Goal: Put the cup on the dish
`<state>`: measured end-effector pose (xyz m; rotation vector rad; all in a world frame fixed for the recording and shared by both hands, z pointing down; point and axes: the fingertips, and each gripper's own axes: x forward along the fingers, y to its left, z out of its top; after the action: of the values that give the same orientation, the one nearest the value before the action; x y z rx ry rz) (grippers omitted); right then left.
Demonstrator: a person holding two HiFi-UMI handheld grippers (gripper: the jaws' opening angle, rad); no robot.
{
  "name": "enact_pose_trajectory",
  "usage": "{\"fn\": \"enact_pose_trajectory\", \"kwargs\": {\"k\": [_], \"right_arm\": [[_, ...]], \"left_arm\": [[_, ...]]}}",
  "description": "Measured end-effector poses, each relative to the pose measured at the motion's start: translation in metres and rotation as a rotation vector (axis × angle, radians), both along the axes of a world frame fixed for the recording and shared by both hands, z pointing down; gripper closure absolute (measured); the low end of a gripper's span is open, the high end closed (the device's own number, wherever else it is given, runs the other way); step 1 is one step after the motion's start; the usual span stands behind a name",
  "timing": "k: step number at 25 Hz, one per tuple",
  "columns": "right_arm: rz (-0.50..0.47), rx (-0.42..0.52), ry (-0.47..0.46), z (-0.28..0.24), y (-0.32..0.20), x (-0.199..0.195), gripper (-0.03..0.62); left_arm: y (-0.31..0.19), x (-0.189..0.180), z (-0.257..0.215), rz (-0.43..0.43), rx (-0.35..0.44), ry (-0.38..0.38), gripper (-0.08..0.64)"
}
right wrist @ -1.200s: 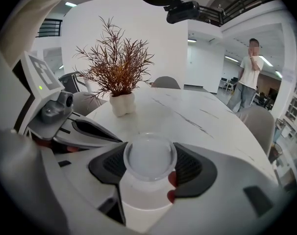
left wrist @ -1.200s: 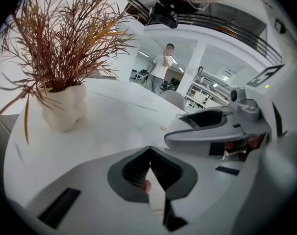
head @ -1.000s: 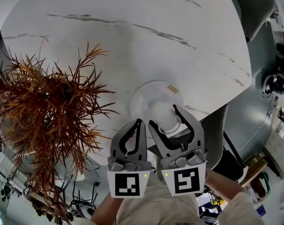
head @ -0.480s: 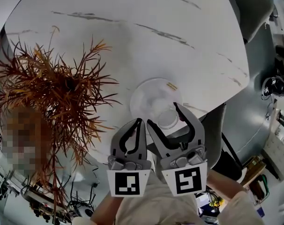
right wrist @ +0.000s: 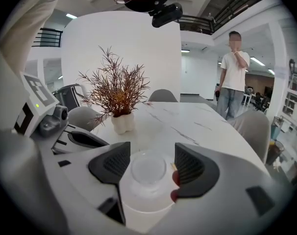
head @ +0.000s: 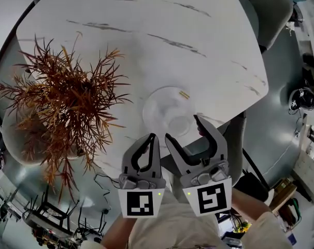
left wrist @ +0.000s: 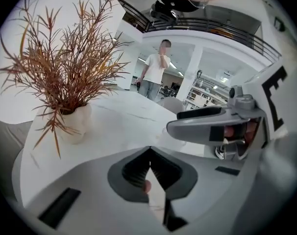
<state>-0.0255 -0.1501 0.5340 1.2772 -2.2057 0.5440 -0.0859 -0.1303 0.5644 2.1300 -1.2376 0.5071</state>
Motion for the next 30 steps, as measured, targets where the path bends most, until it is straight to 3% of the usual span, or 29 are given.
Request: {"fn": "enact_pose_trajectory", "kwargs": {"k": [22, 30], "right_arm": [[-0.03, 0.108, -0.013, -0.086, 0.042, 0.013, 0.319], [0.001, 0.21, -0.033, -0.134, 0.065, 0.033, 0.379]], "left_arm": [[0.017, 0.016, -0.097, 0.001, 0.142, 0.007, 0.554], [0.053, 0.023, -0.136, -0.005, 0.169, -0.013, 0.554]]}}
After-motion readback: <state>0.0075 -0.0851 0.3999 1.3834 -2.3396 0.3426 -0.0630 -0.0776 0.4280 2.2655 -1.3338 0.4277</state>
